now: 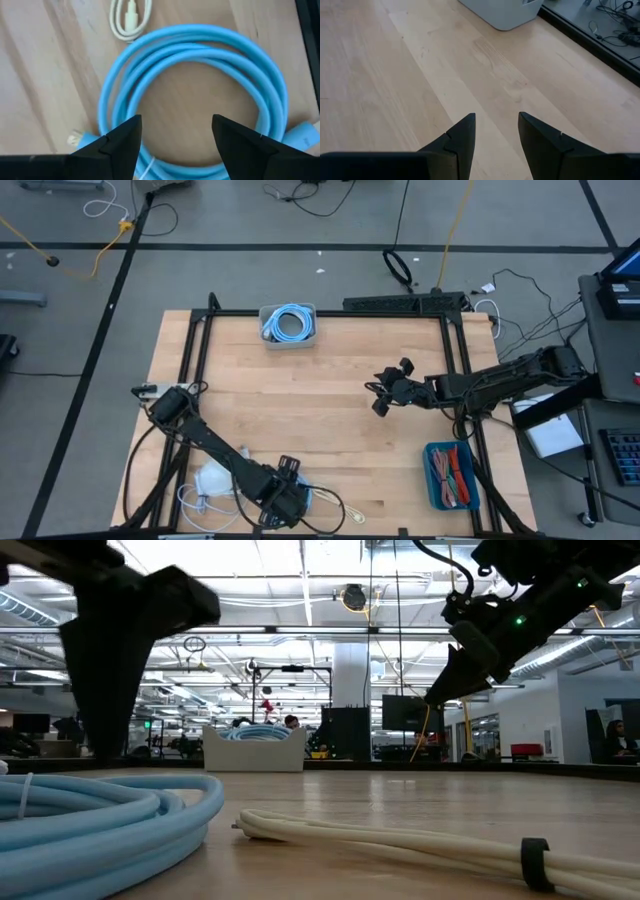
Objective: Pick & Place USB Port
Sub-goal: Put the blue HDMI cable into the gray bin
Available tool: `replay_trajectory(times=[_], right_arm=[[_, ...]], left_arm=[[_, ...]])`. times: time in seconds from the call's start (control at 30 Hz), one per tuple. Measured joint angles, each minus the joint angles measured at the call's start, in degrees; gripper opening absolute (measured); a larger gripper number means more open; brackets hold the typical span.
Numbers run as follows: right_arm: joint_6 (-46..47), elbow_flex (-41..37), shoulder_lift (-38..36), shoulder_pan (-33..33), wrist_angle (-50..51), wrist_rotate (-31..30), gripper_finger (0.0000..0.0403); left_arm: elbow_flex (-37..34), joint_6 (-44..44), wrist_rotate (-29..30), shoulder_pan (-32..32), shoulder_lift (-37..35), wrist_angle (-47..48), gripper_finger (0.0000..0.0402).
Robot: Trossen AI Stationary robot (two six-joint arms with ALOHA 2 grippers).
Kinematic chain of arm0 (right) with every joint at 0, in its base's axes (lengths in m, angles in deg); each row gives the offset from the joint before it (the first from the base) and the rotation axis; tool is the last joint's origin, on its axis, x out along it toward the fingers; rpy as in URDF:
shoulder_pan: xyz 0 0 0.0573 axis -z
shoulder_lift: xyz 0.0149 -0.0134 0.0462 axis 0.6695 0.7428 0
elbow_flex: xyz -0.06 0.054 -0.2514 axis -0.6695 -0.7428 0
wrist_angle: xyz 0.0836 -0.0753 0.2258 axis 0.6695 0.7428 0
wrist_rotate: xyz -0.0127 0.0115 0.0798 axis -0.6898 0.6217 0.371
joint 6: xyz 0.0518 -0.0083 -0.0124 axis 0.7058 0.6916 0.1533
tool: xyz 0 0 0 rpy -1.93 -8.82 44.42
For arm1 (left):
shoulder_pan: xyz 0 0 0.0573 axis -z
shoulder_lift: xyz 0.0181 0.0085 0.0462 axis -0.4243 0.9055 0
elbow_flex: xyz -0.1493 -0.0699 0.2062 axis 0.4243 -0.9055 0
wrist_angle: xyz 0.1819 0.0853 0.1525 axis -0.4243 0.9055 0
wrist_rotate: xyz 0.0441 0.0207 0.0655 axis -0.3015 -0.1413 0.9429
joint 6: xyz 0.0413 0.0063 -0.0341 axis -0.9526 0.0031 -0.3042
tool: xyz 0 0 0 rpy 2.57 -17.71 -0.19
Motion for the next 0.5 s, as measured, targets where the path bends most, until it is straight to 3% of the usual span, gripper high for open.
replay_trajectory(times=[0.3,0.5], right_arm=[[0.8,0.0,0.0,0.0,0.0,0.0,0.0141],[0.8,0.0,0.0,0.0,0.0,0.0,0.0141]], left_arm=[[7.3,-5.7,7.4,-2.0,0.0,9.6,0.0244],[7.5,-9.5,4.5,-3.1,0.6,11.0,0.0244]])
